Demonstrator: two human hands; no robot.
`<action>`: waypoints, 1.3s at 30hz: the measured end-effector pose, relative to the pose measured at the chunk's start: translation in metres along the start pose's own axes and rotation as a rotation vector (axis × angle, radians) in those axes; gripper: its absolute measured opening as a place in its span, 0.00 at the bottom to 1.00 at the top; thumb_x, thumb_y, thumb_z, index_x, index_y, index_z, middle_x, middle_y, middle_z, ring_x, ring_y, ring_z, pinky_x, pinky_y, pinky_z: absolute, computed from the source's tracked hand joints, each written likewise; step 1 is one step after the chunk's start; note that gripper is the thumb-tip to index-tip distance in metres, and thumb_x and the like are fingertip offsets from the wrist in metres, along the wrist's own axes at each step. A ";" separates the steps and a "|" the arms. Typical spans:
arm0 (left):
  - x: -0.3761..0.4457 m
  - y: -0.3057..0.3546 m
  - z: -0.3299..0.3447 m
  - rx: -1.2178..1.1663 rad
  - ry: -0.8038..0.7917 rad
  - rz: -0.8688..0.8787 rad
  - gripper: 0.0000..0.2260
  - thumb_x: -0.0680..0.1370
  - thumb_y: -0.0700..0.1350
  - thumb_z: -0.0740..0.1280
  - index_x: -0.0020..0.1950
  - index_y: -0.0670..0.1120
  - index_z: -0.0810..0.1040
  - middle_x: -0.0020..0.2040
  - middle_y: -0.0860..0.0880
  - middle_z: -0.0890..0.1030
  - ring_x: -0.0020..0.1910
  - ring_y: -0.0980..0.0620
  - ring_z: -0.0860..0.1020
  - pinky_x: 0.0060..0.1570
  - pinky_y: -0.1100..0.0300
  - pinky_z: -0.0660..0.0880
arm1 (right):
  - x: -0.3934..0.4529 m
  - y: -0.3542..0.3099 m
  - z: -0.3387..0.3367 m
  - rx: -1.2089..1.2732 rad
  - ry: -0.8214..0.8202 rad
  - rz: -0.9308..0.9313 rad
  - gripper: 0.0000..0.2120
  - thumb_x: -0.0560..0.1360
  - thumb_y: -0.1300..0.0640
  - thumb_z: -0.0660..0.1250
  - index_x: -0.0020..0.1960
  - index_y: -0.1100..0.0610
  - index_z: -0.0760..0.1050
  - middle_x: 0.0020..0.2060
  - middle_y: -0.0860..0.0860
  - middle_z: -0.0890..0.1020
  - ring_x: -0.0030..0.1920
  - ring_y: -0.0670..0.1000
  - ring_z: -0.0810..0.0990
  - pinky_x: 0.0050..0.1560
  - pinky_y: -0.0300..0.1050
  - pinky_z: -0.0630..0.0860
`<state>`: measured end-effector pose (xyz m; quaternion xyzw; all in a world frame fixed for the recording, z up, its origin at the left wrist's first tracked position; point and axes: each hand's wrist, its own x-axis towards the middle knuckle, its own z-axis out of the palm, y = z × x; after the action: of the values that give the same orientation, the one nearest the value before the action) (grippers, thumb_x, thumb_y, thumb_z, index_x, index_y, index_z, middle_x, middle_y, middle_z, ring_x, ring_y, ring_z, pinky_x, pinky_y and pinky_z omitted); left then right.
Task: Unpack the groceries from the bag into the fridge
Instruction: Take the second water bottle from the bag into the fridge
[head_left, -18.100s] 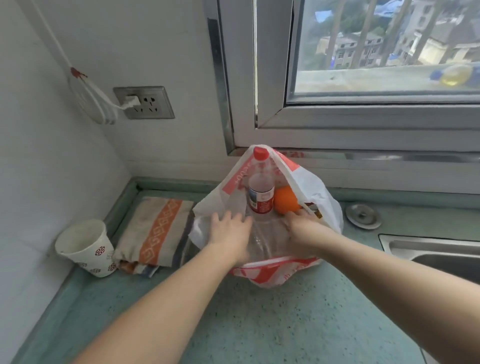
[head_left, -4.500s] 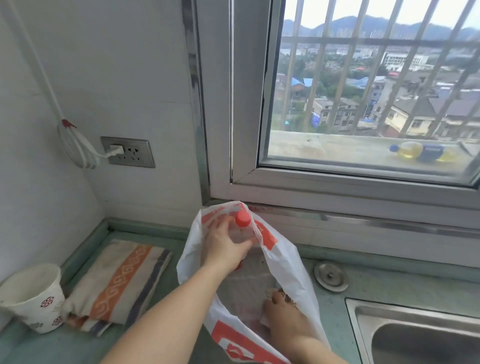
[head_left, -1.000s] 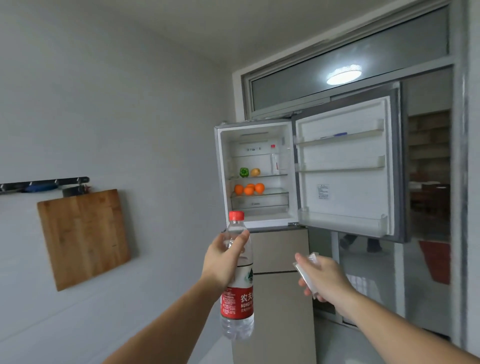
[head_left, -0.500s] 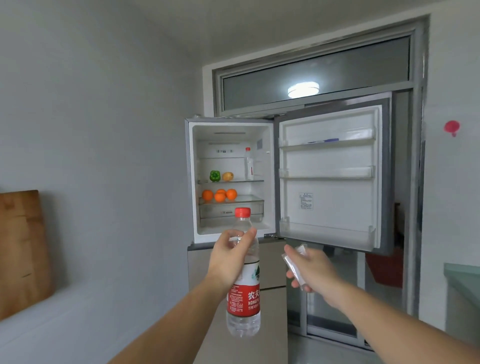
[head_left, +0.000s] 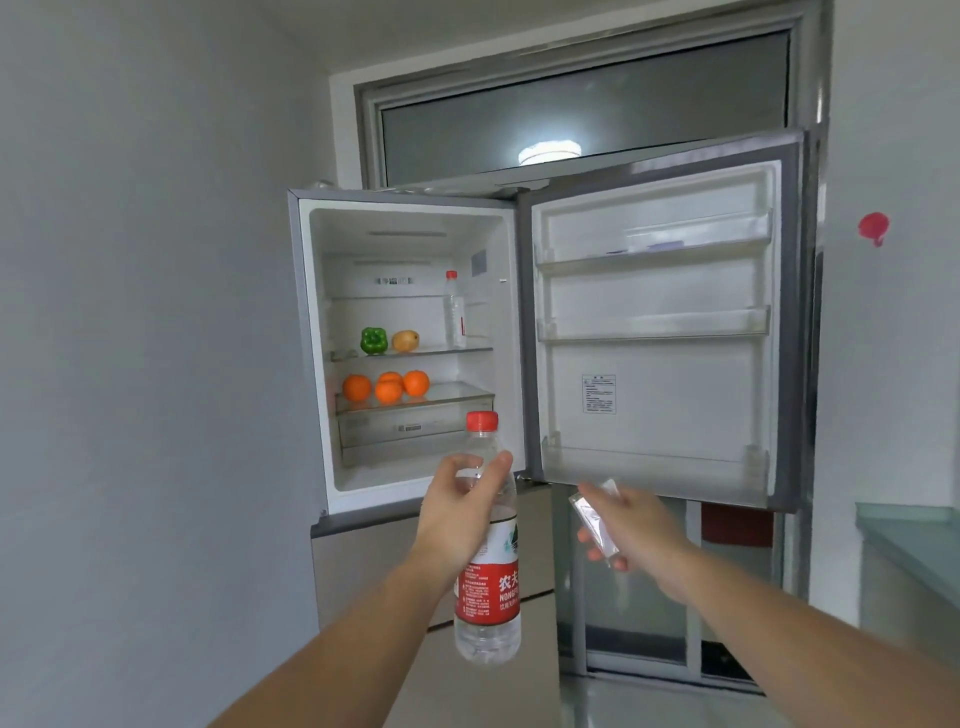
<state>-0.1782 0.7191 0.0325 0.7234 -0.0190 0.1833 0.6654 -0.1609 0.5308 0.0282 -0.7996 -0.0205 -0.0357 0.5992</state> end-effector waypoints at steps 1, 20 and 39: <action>0.014 -0.005 0.004 0.011 -0.002 0.004 0.19 0.73 0.62 0.68 0.58 0.51 0.73 0.48 0.50 0.82 0.38 0.53 0.84 0.35 0.63 0.76 | 0.017 0.003 0.000 0.013 0.008 0.003 0.12 0.78 0.48 0.63 0.48 0.56 0.77 0.38 0.56 0.85 0.31 0.51 0.80 0.24 0.35 0.68; 0.283 -0.089 0.045 0.039 -0.142 0.013 0.29 0.68 0.57 0.76 0.65 0.58 0.67 0.55 0.53 0.76 0.47 0.53 0.79 0.38 0.62 0.75 | 0.314 0.044 0.051 -0.230 0.153 -0.031 0.11 0.79 0.57 0.53 0.53 0.50 0.74 0.46 0.53 0.79 0.42 0.53 0.77 0.39 0.45 0.76; 0.419 -0.124 0.082 0.042 -0.297 0.022 0.24 0.71 0.55 0.74 0.63 0.57 0.68 0.54 0.53 0.76 0.46 0.56 0.77 0.37 0.63 0.72 | 0.459 0.075 0.035 -0.847 0.090 0.127 0.15 0.77 0.56 0.58 0.63 0.56 0.65 0.62 0.56 0.70 0.59 0.59 0.67 0.58 0.49 0.65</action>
<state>0.2653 0.7441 0.0321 0.7560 -0.1212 0.0820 0.6379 0.3029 0.5384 -0.0154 -0.9723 0.0714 -0.0386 0.2193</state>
